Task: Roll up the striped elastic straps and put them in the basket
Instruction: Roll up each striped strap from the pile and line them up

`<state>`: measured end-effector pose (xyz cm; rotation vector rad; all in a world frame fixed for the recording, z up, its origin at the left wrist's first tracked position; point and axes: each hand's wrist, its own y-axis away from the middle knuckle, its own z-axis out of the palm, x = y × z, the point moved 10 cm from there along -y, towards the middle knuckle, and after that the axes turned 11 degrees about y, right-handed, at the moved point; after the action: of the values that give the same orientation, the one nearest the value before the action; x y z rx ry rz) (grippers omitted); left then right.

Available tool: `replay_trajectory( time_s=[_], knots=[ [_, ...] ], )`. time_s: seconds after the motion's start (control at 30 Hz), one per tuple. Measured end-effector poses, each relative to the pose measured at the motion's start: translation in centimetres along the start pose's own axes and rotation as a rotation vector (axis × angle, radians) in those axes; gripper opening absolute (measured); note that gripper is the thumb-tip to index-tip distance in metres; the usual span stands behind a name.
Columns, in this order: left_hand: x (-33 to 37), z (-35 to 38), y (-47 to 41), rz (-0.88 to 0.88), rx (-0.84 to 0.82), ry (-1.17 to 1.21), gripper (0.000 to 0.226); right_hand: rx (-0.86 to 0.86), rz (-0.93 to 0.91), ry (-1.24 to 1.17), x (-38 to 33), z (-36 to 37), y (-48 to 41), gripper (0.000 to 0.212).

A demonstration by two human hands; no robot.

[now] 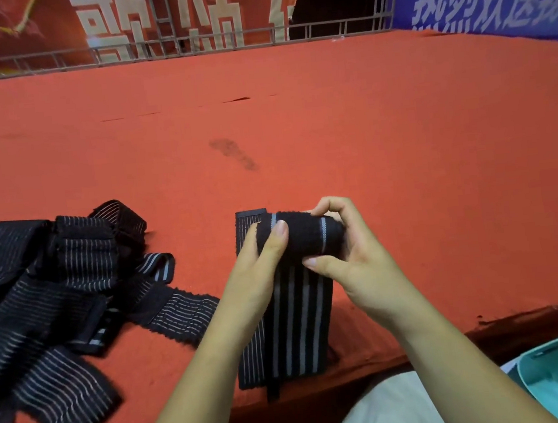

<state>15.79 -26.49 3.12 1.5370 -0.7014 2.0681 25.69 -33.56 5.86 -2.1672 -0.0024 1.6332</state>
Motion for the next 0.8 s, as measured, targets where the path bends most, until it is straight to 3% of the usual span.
replay_trajectory(
  time_s=[0.1,0.17,0.23,0.37,0.53,0.73,0.8],
  knots=[
    [0.2,0.2,0.4,0.019,-0.035,0.190,0.037,0.020,0.094,-0.077,0.9,-0.2,-0.1,0.028],
    [0.3,0.1,0.5,0.042,-0.065,0.204,0.046,0.029,0.197,-0.017,1.9,-0.1,0.0,0.045],
    [0.1,0.2,0.4,0.056,-0.102,0.180,0.056,0.015,0.245,0.060,2.4,0.1,0.3,0.045],
    [-0.8,-0.2,0.3,0.035,-0.067,0.215,0.076,0.015,0.185,0.090,1.6,-0.1,0.6,0.043],
    [-1.7,-0.4,0.6,-0.051,-0.055,0.195,0.053,0.028,0.111,0.055,1.6,-0.6,0.5,0.066],
    [-3.1,0.5,0.9,-0.239,-0.088,0.181,0.045,-0.009,0.024,0.032,1.7,-0.4,1.0,0.059],
    [-3.4,0.3,0.6,-0.279,-0.062,0.145,0.064,-0.027,0.008,0.056,1.7,-0.1,1.3,0.058]
  ],
)
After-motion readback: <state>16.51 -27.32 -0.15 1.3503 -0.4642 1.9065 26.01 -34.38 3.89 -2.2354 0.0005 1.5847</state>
